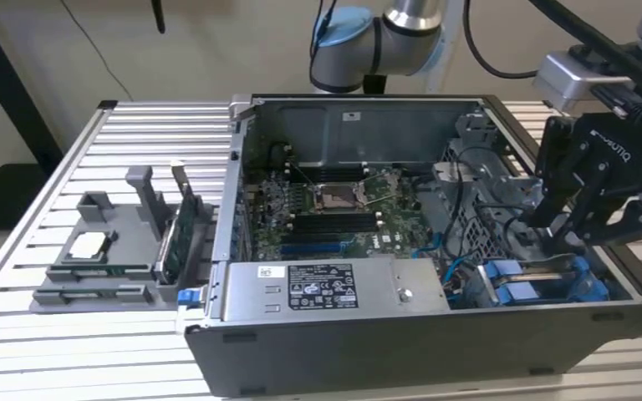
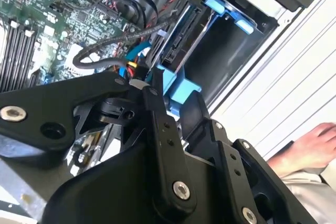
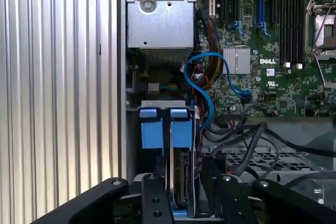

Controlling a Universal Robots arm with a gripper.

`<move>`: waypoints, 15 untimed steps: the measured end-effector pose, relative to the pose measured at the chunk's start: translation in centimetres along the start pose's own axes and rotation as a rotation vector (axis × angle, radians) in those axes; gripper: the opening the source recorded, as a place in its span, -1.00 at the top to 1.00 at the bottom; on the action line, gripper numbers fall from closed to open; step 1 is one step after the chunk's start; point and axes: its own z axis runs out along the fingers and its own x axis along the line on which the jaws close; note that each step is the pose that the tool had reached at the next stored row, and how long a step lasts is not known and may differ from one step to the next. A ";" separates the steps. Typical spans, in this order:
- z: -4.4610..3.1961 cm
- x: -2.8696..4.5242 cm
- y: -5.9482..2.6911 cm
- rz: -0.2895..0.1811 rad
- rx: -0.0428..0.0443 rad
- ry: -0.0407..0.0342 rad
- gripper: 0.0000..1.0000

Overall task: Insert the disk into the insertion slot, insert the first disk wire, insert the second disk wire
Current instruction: 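Insert the disk into the insertion slot, then insert the first disk wire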

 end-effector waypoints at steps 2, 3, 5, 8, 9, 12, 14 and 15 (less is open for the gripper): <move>-0.22 0.00 0.01 0.000 0.0000 0.0000 0.18; -0.35 -0.01 0.01 0.000 0.0000 0.0001 0.18; -0.58 -0.01 0.02 0.000 0.0000 0.0000 0.18; -0.88 -0.01 0.04 0.000 0.0000 0.0000 0.18; -0.98 -0.01 0.04 0.000 0.0000 0.0000 0.18; -1.15 -0.01 0.05 0.000 0.0000 0.0001 0.18; -1.23 -0.01 0.05 0.000 0.0000 0.0000 0.18; -1.26 -0.02 0.05 0.000 0.0000 0.0000 0.18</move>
